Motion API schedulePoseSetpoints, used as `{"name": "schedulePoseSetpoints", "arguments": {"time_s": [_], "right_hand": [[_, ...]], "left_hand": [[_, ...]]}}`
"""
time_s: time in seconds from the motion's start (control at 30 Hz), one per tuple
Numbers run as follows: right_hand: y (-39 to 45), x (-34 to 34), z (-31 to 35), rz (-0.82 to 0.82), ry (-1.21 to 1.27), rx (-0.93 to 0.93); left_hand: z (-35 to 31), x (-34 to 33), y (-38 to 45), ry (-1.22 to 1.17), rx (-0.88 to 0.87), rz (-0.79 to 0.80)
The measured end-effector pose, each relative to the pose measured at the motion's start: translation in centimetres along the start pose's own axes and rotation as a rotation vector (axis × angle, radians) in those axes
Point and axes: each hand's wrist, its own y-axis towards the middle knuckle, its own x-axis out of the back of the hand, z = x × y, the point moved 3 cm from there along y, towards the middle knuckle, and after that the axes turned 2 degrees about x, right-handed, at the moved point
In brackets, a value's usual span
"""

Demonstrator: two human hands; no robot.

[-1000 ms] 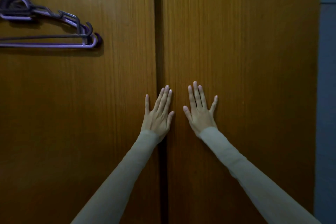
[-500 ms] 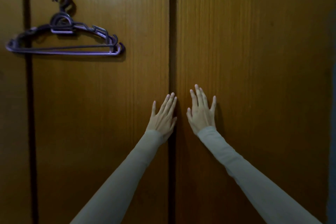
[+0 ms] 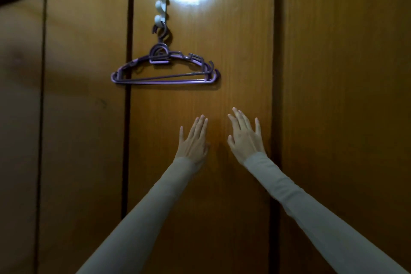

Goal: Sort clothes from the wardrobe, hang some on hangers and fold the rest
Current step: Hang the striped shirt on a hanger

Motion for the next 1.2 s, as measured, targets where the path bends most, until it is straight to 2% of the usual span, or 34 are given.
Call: {"name": "schedulePoseSetpoints", "arguments": {"time_s": [0.27,0.43,0.57,0.97,1.2], "right_hand": [[7.6,0.6,8.1,-0.128,0.049,0.042],[13.6,1.5,12.0,-0.258,0.023,0.040],[18.6,2.1,13.7,-0.298,-0.076,0.038],[27.5,1.9,14.8,-0.216,-0.322,-0.083],[29.3,0.5,15.6,-0.272,-0.494,-0.060]], "left_hand": [[9.2,2.9,3.1,0.066,0.003,-0.070],[14.6,5.5,6.9,0.033,-0.008,-0.267],[18.8,7.7,10.1,-0.052,0.031,-0.414],[25.8,8.7,19.2,-0.043,0.033,-0.323],[26.9,8.6,21.5,0.063,-0.003,-0.504]]}}
